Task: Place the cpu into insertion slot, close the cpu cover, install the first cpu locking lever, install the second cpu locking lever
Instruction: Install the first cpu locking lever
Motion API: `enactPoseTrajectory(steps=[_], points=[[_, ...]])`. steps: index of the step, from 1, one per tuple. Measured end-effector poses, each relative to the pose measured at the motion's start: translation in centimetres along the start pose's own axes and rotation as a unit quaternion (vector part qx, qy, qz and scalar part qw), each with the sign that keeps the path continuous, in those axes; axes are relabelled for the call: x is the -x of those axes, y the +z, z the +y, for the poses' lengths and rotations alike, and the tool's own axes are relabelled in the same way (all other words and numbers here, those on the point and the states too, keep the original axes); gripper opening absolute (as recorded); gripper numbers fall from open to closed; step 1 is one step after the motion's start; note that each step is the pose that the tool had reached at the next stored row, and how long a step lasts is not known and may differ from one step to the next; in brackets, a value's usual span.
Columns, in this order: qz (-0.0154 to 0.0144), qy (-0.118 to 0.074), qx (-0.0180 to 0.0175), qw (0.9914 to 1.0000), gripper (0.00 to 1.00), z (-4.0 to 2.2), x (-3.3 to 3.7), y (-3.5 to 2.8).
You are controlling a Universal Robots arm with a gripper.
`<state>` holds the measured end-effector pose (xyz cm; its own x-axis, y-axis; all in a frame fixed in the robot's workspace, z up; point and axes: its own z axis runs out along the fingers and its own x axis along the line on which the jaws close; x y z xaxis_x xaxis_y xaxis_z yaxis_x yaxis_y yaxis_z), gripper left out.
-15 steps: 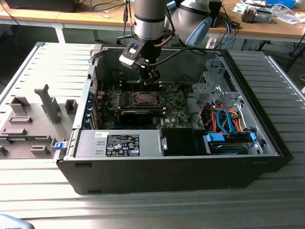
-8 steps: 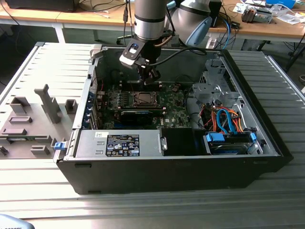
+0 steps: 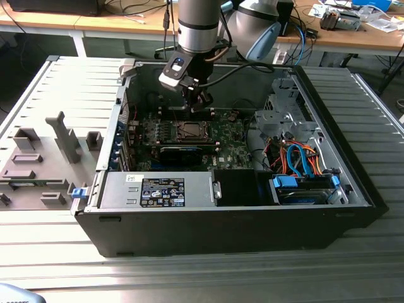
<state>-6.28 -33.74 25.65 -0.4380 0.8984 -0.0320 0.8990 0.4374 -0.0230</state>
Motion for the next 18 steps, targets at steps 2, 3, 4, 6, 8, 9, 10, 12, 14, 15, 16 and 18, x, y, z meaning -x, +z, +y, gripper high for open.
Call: enactPoseTrajectory(steps=[2, 3, 4, 6, 8, 9, 10, 12, 14, 15, 16, 18], points=[[-0.0002, -0.007, 0.0002, 0.99998, 0.11, 0.0, 0.0, 0.0], [-0.0002, -0.01, 0.0003, 0.99995, 0.11, 0.0, 0.0, 0.0], [-0.0003, -0.012, 0.0004, 0.99992, 0.11, 0.0, 0.0, 0.0], [-0.0003, -0.016, 0.0005, 0.99988, 0.11, 0.0, 0.0, 0.0], [-0.0004, -0.02, 0.0006, 0.9998, 0.11, 0.0, 0.0, 0.0], [-0.0005, -0.022, 0.0007, 0.99976, 0.11, 0.0, 0.0, 0.0], [-0.0005, -0.023, 0.0007, 0.99973, 0.11, 0.0, 0.0, 0.0], [-0.0006, -0.027, 0.0008, 0.99964, 0.11, 0.0, 0.0, 0.0], [-0.0007, -0.032, 0.001, 0.9995, 0.11, 0.0, 0.0, 0.0], [-0.0008, -0.035, 0.0011, 0.9994, 0.11, 0.0, 0.0, 0.0], [-0.0008, -0.036, 0.0012, 0.99935, 0.11, 0.0, 0.0, 0.0], [-0.0009, -0.039, 0.0012, 0.99925, 0.11, 0.0, 0.0, 0.0]])
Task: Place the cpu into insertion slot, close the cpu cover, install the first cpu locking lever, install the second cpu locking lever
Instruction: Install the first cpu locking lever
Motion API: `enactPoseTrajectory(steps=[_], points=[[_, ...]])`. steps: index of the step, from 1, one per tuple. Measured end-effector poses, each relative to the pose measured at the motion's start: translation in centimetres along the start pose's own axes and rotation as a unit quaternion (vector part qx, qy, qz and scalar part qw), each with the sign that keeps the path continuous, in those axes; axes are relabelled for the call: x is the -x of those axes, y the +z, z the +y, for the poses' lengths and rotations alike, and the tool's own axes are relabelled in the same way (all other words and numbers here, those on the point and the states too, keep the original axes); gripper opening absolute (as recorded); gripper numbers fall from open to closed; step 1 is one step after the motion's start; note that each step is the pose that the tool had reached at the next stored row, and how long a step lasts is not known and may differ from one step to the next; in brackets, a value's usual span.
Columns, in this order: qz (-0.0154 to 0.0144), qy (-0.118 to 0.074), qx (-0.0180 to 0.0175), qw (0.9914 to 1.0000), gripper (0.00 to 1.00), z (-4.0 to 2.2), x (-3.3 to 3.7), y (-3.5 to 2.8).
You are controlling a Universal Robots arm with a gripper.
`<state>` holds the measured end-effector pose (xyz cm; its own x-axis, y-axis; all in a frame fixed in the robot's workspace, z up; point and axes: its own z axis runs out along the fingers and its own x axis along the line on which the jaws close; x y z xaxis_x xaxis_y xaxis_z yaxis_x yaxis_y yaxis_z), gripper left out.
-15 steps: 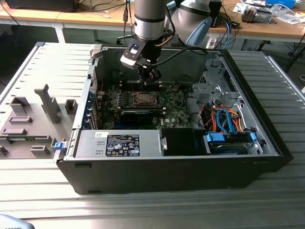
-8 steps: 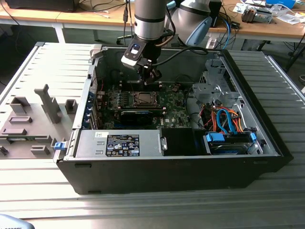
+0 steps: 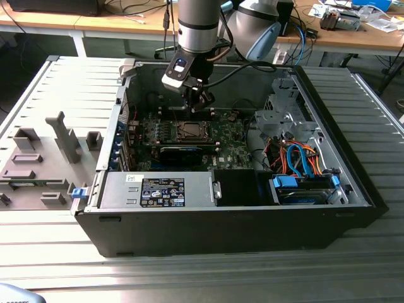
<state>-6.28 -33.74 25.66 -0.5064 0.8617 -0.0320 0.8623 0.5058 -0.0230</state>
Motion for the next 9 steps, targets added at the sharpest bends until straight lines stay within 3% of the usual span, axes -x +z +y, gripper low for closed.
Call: enactPoseTrajectory(steps=[9], points=[[-0.0002, -0.011, 0.0004, 0.99994, 0.11, 0.0, 0.0, 0.0]])
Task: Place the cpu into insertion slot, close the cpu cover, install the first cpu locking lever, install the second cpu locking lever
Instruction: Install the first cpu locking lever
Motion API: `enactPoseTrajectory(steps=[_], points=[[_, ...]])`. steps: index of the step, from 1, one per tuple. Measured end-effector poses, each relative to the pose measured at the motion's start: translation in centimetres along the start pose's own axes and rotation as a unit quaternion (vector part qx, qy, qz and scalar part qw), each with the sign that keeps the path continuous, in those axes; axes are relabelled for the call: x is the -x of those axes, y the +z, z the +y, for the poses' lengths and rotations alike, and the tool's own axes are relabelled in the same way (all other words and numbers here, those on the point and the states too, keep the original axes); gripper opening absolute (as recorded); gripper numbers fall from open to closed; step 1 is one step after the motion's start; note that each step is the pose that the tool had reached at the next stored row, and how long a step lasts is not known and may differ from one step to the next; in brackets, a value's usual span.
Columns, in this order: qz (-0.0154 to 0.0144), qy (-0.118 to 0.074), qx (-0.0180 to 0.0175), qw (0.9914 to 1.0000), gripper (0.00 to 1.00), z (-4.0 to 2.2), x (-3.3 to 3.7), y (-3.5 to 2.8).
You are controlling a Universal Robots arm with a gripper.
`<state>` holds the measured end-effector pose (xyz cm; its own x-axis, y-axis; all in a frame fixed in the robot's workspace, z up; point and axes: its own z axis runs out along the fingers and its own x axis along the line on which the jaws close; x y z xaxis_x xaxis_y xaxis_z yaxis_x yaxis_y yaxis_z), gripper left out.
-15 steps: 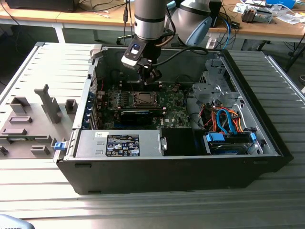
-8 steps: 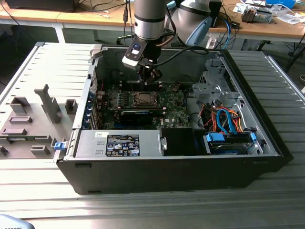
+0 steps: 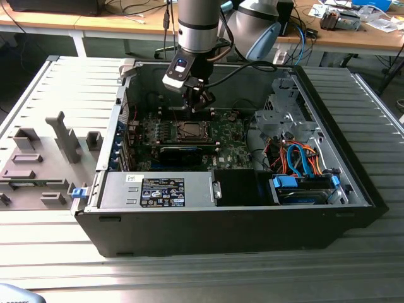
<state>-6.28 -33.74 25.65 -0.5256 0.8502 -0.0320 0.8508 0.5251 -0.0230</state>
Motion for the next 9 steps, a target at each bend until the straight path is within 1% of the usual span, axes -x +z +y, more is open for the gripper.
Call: enactPoseTrajectory(steps=[9], points=[[-0.0003, -0.013, 0.0004, 0.99992, 0.11, 0.0, 0.0, 0.0]])
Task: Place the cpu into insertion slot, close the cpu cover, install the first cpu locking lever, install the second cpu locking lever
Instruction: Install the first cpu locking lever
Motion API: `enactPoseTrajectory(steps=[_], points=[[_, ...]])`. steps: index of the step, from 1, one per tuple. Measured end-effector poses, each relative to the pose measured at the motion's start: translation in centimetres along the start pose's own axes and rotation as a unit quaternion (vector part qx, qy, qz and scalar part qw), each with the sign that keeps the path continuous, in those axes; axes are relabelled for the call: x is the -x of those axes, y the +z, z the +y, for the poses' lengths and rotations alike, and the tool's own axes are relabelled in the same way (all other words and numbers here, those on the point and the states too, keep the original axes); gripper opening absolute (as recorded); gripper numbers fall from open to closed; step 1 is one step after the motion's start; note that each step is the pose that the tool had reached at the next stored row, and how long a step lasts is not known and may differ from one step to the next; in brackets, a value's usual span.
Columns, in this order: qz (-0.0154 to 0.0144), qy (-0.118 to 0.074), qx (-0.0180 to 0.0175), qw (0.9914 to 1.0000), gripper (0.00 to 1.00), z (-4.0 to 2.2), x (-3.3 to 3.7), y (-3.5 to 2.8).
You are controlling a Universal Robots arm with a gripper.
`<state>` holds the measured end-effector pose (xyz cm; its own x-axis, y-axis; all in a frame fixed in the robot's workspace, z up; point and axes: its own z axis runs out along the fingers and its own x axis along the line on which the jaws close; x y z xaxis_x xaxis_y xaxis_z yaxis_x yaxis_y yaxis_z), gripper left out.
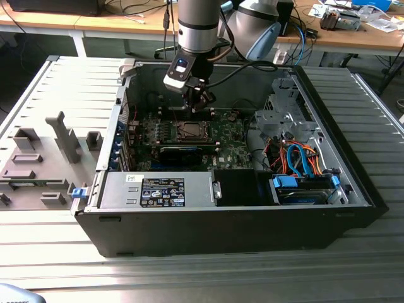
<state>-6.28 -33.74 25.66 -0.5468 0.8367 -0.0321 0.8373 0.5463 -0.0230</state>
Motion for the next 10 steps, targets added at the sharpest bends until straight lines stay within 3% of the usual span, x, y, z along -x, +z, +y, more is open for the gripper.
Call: enactPoseTrajectory(steps=[10], points=[[-0.0003, -0.014, 0.0005, 0.9999, 0.11, 0.0, 0.0, 0.0]])
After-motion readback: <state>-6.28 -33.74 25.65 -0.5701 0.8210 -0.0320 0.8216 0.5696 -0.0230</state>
